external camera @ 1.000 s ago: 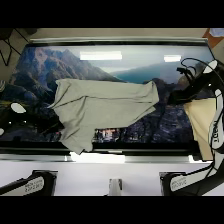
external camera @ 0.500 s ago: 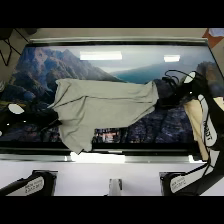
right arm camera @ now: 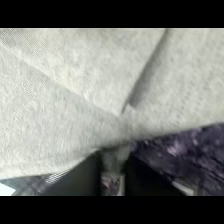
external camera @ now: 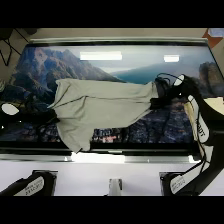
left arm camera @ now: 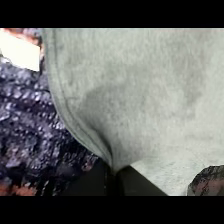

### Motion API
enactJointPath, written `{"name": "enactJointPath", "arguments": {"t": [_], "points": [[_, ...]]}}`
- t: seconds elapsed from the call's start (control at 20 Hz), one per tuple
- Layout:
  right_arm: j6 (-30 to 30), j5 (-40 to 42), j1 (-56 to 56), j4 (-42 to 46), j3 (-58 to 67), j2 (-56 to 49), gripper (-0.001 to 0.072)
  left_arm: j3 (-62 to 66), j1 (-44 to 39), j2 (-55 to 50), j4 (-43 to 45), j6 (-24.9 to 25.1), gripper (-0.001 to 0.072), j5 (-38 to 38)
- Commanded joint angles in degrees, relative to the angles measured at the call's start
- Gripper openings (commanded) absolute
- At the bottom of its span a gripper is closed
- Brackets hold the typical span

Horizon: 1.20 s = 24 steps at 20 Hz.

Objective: Fold the shirts.

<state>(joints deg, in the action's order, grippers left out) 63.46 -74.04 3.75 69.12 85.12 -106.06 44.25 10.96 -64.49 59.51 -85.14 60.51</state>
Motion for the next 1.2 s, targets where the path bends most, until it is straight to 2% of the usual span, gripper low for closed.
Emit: {"name": "enactJointPath", "arguments": {"t": [0.0,0.2,0.3,0.4,0.5,0.65,0.75,0.8,0.85,0.95,1.05,1.15], "points": [[1.7,1.0,-1.2,3.0,-0.1,-0.5,0.0030,0.4,0.0,1.0,0.0,0.0,0.0038,0.2],[-4.6,-2.0,-1.2,3.6,0.7,3.7,0.0026,3.8,0.7,3.4,0.0,0.7,0.0037,0.6],[-8.5,-2.3,-1.2,3.0,3.5,10.7,0.0025,10.9,1.1,6.3,-0.1,0.7,0.0036,0.6],[-9.9,-0.8,-1.2,3.0,8.9,20.5,0.0025,22.9,1.3,9.4,-0.2,0.7,0.0036,-0.2],[-9.1,4.5,-1.2,3.8,16.6,31.6,0.0026,38.8,1.3,12.3,-0.2,0.7,0.0036,-4.6],[-7.5,19.7,-1.2,8.8,25.9,48.6,0.0027,63.6,1.3,14.5,0.0,0.5,0.0036,-14.5],[-5.5,23.8,-1.2,14.4,28.2,57.7,0.0027,77.0,1.3,14.4,0.0,0.5,0.0036,-15.7],[-3.0,23.1,-1.2,16.5,28.3,61.5,0.0027,80.9,1.3,14.6,0.0,-0.4,0.0036,-13.6],[-1.7,20.4,-1.2,17.6,28.3,64.1,0.0027,82.2,1.3,15.3,0.0,-3.5,0.0035,-10.0],[-1.5,13.6,-1.2,19.4,28.3,66.3,0.0027,80.3,1.3,17.2,0.0,-7.1,0.0035,-1.0],[-1.6,7.9,-1.2,20.7,28.3,66.4,0.0027,78.0,1.3,18.2,0.0,-7.0,0.0035,5.4],[-1.6,5.4,-1.2,21.4,28.3,65.7,0.0027,77.7,1.3,18.0,0.0,-5.8,0.0035,8.4]]}}
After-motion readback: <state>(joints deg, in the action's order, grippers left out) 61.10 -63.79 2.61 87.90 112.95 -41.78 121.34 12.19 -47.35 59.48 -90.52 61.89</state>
